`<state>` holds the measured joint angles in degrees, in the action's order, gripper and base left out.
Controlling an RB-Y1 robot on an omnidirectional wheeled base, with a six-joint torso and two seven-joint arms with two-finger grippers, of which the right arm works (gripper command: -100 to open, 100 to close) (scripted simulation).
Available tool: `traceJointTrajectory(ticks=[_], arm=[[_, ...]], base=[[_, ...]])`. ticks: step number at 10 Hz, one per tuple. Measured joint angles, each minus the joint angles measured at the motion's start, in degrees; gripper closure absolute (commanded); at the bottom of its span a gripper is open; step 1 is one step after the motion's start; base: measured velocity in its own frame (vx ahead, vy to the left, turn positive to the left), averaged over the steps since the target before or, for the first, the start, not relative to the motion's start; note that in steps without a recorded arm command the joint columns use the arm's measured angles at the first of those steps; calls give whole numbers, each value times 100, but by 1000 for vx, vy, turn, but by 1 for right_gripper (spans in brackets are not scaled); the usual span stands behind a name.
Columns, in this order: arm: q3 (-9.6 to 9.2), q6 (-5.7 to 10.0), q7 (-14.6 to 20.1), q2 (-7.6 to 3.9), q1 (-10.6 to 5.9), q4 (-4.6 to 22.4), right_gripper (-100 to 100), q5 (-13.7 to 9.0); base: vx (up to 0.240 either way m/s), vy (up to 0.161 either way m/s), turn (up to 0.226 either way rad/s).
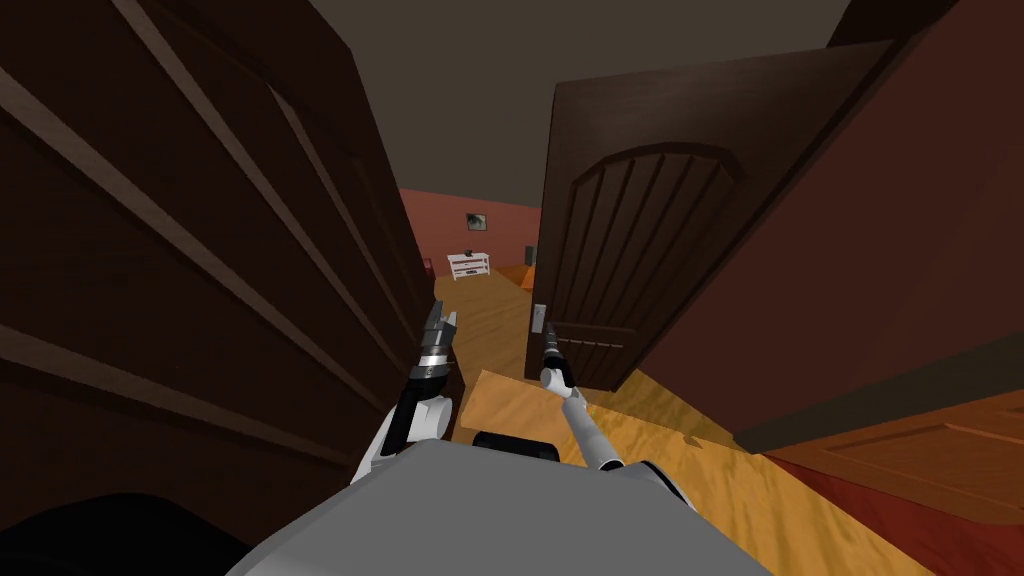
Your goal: Push the door open
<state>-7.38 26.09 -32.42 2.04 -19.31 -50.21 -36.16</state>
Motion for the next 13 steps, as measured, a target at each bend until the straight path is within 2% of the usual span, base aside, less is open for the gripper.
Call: traceJointTrajectory(ticks=[1,3,4,6,8,10,11,13], arm=[[-5,3,-22,8,-1,3,-100,-14],[48,-55,-79,-180,29,-86,-100,-13],[30,-5,-53,-258,7,-5,-100,-3],[47,44,-33,-310,-27,57,-100,5],[74,48,-59,-231,-14,40,-100,15],[103,47,-81,-29,-13,32,-100,22],[103,43,-85,-16,-12,25,100,23],[100,45,-83,-26,-19,31,100,24]], base=[[87,-45,-3],[190,-66,16],[223,-46,15],[227,39,25],[180,64,21],[116,40,16],[-10,0,-5],[-25,-8,10]])
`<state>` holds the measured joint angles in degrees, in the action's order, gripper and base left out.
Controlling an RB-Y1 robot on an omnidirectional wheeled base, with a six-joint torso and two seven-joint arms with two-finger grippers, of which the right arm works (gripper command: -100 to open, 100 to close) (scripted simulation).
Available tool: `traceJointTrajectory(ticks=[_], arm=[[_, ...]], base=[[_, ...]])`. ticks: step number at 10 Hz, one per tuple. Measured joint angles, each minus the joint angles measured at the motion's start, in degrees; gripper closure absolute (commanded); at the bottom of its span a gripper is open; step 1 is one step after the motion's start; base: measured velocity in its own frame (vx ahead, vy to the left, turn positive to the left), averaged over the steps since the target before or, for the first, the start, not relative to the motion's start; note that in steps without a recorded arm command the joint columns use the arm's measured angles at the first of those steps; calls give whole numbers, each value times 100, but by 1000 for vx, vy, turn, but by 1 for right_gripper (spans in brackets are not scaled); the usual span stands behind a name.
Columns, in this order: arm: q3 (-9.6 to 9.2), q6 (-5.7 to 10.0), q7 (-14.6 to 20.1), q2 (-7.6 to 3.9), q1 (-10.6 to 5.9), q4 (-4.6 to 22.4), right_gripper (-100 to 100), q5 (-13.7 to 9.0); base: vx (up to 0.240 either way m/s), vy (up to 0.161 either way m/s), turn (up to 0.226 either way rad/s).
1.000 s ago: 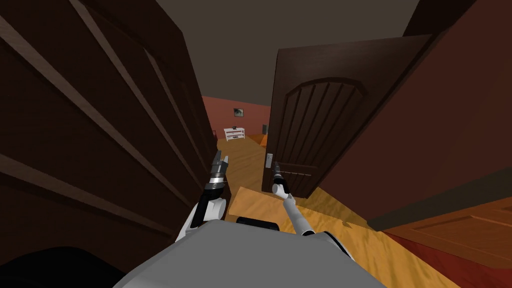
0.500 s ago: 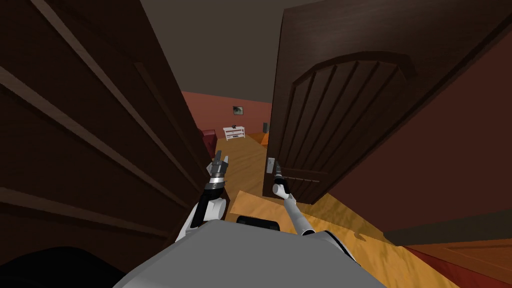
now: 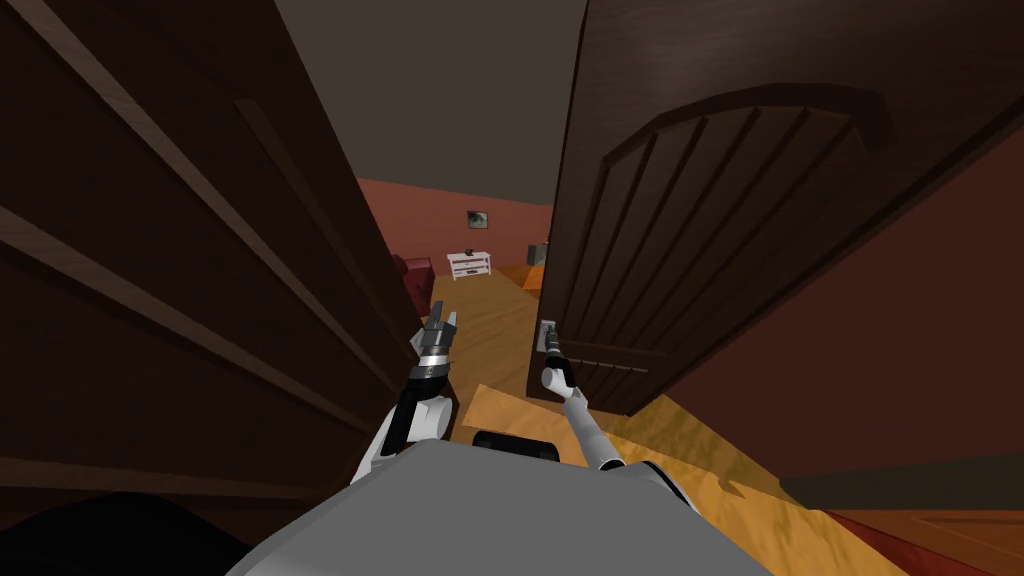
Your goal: Push the door open
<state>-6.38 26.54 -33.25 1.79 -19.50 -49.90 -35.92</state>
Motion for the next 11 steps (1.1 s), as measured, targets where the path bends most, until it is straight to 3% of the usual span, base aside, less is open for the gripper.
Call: traceJointTrajectory(ticks=[3,4,8,9,10,11], arm=[[-9,-14,-3,6,16,15,100,2],[-8,-14,-2,6,18,16,100,1],[-292,-31,122,-96,-24,145,100,28],[-274,-88,69,-126,63,-34,100,25],[-295,-67,88,-199,12,10,100,21],[-337,-51,134,-252,-8,29,-100,19]], base=[[-7,-1,-1],[74,-7,-139],[133,-15,-178],[139,-41,-246],[133,-43,-252],[9,-33,6]])
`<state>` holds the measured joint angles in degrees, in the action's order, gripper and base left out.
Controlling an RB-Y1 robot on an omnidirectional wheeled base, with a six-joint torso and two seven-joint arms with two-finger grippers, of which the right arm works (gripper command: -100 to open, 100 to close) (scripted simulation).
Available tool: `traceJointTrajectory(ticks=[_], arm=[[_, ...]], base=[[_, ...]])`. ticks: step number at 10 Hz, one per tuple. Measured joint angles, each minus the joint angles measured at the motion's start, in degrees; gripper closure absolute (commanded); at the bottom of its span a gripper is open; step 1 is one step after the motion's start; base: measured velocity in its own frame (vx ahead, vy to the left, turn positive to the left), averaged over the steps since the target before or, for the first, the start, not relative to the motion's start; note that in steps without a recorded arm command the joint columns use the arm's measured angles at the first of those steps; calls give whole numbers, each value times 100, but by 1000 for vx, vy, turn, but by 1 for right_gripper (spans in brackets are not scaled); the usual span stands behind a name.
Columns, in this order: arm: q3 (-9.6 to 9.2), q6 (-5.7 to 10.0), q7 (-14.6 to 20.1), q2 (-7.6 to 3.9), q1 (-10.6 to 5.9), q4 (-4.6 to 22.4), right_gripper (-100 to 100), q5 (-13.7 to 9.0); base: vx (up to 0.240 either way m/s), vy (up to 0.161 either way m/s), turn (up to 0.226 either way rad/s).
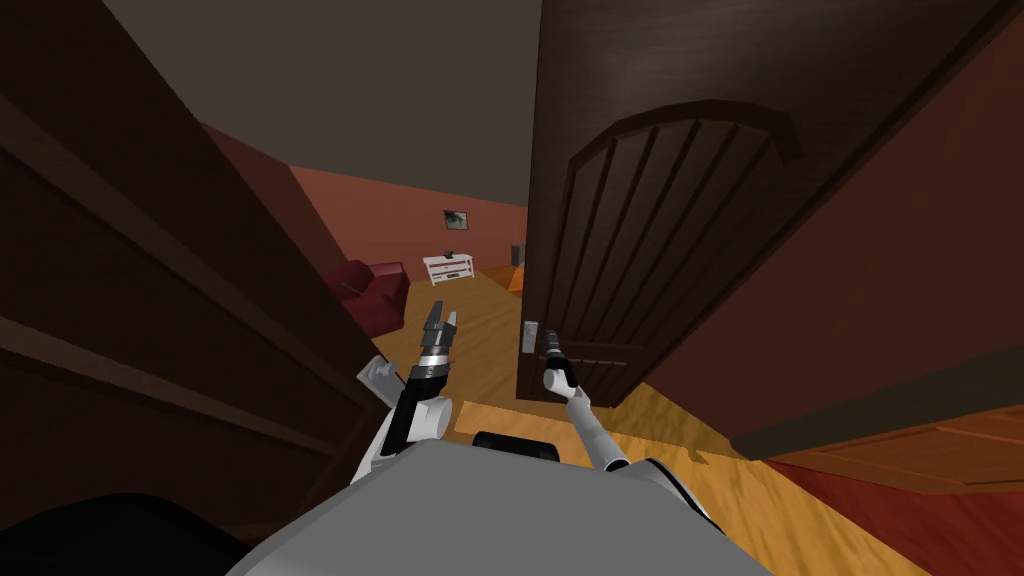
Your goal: Push the door open
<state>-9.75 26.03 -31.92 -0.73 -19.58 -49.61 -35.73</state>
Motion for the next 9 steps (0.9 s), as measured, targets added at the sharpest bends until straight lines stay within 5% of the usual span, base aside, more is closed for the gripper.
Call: traceJointTrajectory(ticks=[4,9], arm=[[-212,174,-325,-131,-15,7,-100,-486],[-472,388,-753,-144,-22,-2,-100,-1091]], base=[[-124,-6,62],[-92,-14,46]])
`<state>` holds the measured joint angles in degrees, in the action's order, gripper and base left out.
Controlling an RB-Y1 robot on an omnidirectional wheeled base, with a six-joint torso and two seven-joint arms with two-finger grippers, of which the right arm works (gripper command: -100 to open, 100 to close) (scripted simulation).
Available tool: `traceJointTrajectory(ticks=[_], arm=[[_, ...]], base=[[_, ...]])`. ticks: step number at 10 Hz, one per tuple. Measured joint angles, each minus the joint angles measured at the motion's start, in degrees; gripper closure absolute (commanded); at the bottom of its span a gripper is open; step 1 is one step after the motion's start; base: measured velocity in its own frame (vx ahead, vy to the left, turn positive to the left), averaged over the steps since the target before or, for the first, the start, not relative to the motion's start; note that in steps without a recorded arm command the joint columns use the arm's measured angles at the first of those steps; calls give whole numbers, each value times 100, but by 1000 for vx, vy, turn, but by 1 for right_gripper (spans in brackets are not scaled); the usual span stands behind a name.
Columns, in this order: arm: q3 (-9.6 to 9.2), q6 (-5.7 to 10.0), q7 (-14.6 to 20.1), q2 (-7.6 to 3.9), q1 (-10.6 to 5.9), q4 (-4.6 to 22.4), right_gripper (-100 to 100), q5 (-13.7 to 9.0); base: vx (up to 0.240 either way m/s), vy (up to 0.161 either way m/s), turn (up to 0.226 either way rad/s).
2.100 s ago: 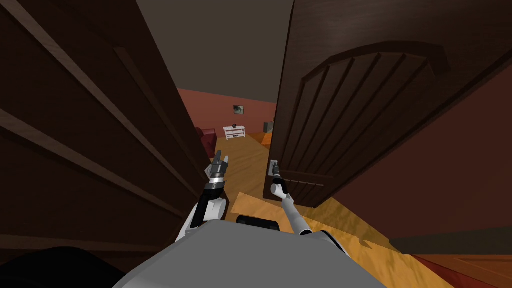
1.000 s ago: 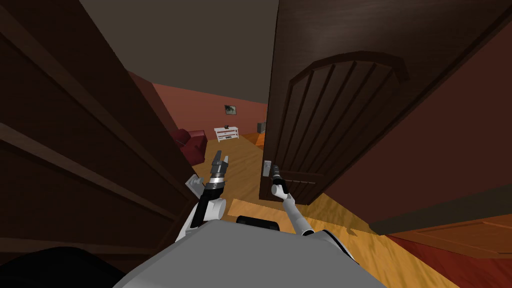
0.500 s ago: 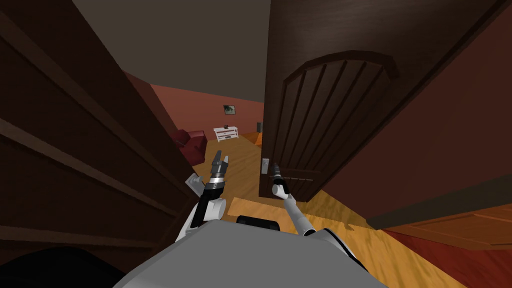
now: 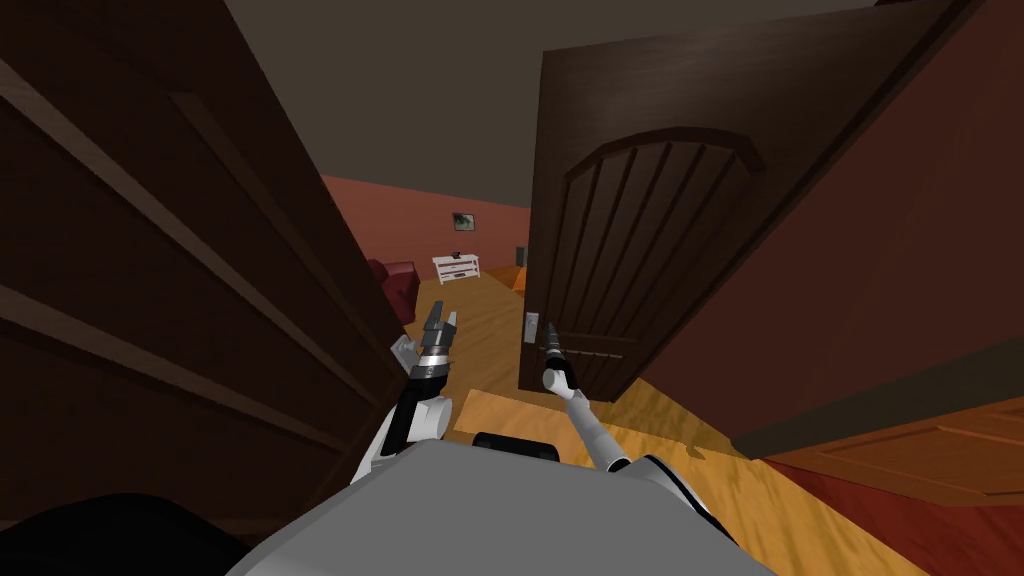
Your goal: Push the door open
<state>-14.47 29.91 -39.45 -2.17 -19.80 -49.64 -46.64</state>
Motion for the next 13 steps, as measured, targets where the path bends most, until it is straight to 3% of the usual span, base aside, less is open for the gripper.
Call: traceJointTrajectory(ticks=[6,8,10,11,13], arm=[[-332,290,-475,159,-47,61,-100,-722],[-401,328,-656,242,-7,-23,-100,-936],[-497,401,-862,397,-3,-48,-100,-1186],[-503,410,-880,405,-6,-45,-100,-1200],[-517,473,-755,188,-67,92,-100,-1167]], base=[[-92,7,46],[-85,13,41],[-63,29,25],[66,-19,21],[207,-5,30]])
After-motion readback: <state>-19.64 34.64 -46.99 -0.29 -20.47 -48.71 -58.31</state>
